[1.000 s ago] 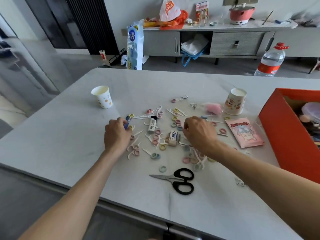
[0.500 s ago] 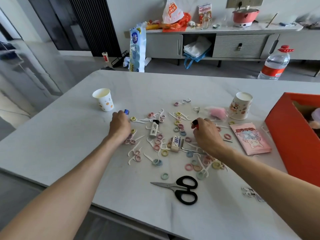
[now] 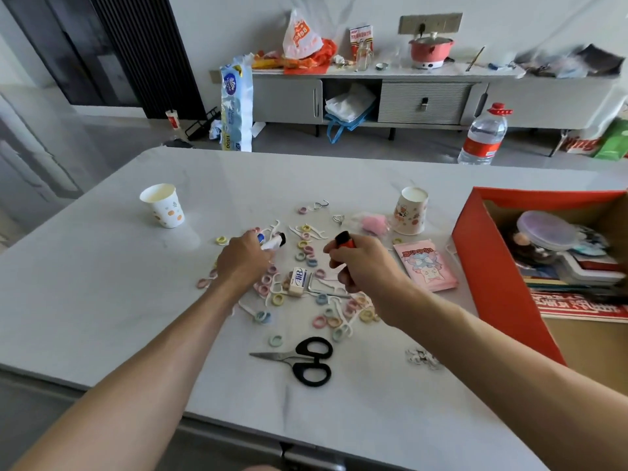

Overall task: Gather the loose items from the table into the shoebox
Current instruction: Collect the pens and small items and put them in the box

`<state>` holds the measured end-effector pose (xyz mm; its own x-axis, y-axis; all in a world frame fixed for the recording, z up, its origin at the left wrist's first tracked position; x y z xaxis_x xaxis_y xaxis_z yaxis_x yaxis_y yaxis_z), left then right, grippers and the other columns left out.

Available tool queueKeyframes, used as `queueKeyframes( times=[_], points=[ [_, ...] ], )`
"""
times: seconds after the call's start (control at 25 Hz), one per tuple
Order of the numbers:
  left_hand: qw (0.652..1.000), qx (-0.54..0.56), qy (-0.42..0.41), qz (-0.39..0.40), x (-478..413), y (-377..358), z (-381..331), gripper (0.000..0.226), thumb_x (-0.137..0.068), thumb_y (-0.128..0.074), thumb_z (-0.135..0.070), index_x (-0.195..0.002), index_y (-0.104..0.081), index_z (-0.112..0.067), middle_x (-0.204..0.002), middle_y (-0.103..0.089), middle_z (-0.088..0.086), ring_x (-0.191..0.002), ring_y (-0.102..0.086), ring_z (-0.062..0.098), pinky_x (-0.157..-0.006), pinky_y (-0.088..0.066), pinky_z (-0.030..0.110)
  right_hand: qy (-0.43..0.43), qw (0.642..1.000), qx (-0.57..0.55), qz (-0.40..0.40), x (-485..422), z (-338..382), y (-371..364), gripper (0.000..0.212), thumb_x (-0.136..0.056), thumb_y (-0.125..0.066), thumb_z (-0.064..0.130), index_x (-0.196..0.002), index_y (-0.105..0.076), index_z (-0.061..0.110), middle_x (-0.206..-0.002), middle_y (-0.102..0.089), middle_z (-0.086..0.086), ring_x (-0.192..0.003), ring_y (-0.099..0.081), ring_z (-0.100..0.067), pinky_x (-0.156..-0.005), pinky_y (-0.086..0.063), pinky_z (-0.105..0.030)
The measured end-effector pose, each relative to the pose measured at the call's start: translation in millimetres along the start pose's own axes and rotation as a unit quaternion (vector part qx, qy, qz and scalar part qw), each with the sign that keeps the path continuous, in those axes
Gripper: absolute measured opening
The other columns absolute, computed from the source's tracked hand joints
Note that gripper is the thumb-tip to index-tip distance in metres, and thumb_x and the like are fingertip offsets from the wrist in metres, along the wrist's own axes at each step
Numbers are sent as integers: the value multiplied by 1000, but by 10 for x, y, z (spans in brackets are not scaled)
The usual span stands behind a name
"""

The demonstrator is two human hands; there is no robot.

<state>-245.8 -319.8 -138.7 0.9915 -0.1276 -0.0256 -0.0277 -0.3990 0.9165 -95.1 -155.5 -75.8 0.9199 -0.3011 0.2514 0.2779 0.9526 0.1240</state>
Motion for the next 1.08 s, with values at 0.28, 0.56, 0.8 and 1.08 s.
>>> queueKeyframes(
  times=[0.28, 0.56, 0.8, 1.08],
  points=[
    [944, 204, -259, 9, 880, 704, -930, 24, -74, -81, -22, -77, -58, -17, -61, -58, -12, -57, -49, 6, -51, -35, 19, 207, 944, 242, -90, 418, 495, 704, 18, -93, -61, 27, -107, -70, 24, -83, -66, 6, -68, -59, -8, -60, -48, -25],
    [880, 246, -399, 73, 1833, 526, -2067, 26, -72, -85, -25, -83, -65, -14, -72, -68, -2, -68, -61, 16, -65, -49, 37, 145, 837, 521, 85, 1076, 687, 1901, 19, -83, -70, 39, -97, -74, 27, -79, -69, 10, -66, -62, -4, -59, -51, -21],
    [859, 286, -413, 100, 2287, 38, -2871, 25, -76, -83, -31, -86, -60, -35, -84, -69, -8, -81, -64, 10, -69, -49, 27, 88, 834, 536, 97, 1259, 448, 2836, 19, -84, -70, 39, -94, -72, 23, -72, -63, 9, -63, -56, -2, -58, -38, -20],
    [933, 179, -309, 36, 2117, -468, -2979, 22, -88, -70, -27, -108, -62, -19, -97, -66, -4, -88, -63, 18, -74, -54, 37, 41, 699, 711, 56, 708, -437, 3384, 34, -89, -65, 40, -112, -65, 15, -103, -69, -7, -90, -63, -23, -72, -47, -32]
  ],
)
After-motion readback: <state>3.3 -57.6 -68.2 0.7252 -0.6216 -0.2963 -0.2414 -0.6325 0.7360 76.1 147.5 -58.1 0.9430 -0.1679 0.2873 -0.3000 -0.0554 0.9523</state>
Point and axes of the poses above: each hand's wrist, its own x-axis away from the middle knuckle, its own y-axis out of the back of the hand, z = x × y, the point moved 1 cm from there along -x, towards the middle knuckle
